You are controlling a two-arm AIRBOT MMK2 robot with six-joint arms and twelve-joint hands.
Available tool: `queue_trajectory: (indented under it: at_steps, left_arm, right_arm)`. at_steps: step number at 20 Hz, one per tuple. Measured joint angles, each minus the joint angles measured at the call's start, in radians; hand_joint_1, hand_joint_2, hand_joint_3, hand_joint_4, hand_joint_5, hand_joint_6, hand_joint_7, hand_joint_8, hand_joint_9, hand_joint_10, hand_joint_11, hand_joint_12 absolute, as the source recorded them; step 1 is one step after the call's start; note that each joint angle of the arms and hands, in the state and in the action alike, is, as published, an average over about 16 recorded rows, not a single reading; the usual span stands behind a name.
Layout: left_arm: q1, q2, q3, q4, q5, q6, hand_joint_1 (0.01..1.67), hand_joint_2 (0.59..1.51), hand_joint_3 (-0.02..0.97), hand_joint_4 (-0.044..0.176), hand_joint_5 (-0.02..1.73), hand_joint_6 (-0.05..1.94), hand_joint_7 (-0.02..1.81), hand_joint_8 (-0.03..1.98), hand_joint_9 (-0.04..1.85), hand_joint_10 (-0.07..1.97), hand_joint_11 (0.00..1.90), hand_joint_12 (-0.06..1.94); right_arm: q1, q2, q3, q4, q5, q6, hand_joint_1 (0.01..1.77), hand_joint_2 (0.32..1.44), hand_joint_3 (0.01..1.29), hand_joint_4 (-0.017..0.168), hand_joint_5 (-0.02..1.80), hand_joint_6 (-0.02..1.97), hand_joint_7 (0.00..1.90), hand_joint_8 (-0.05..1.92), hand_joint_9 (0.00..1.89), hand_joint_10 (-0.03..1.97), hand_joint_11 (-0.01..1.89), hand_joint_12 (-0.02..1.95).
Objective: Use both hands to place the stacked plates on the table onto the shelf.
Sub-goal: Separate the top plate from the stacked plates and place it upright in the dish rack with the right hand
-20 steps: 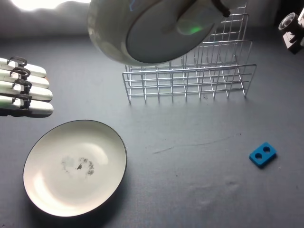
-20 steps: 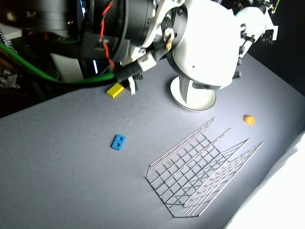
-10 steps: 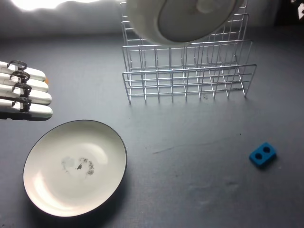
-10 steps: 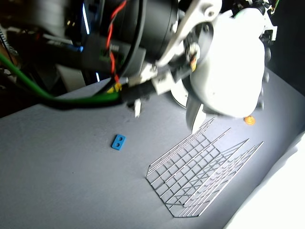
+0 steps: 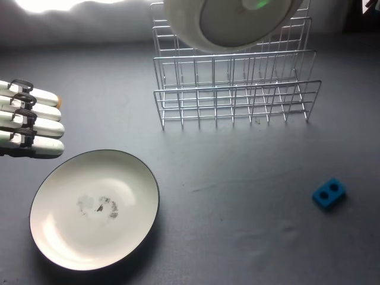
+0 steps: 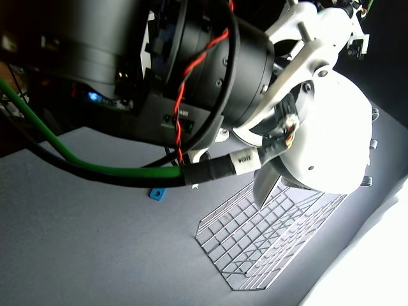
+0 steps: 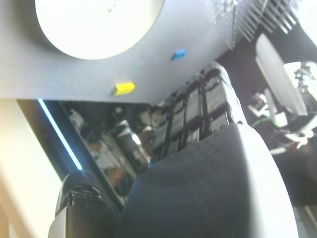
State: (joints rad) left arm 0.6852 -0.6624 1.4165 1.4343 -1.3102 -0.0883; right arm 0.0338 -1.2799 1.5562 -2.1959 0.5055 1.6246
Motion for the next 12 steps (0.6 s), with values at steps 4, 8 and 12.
queue_trajectory:
  at_steps: [4, 8, 12]
  left_arm:
    - [0.001, 0.0, 0.004, 0.025, -0.026, 0.001, 0.02, 1.019, 0.011, 0.003, 0.02, 0.01, 0.02, 0.0, 0.02, 0.01, 0.02, 0.0]
    - [0.006, 0.0, 0.006, 0.047, -0.035, 0.002, 0.02, 1.019, 0.011, 0.004, 0.02, 0.01, 0.02, 0.0, 0.02, 0.01, 0.02, 0.0]
    - [0.019, 0.004, -0.002, 0.057, -0.026, 0.004, 0.02, 1.02, 0.012, 0.003, 0.02, 0.01, 0.02, 0.0, 0.02, 0.01, 0.02, 0.0]
  right_arm:
    - [-0.021, -0.024, 0.038, 0.002, -0.01, -0.026, 1.23, 0.99, 0.01, 0.0, 0.96, 0.92, 1.12, 0.81, 1.37, 0.02, 0.88, 1.1]
    - [-0.044, -0.044, 0.069, 0.003, -0.025, -0.055, 1.23, 0.99, 0.01, 0.003, 0.96, 0.92, 1.11, 0.82, 1.37, 0.02, 0.88, 1.11]
    - [-0.064, -0.058, 0.087, 0.005, -0.04, -0.083, 1.23, 0.99, 0.01, 0.004, 0.97, 0.91, 1.12, 0.8, 1.37, 0.02, 0.88, 1.11]
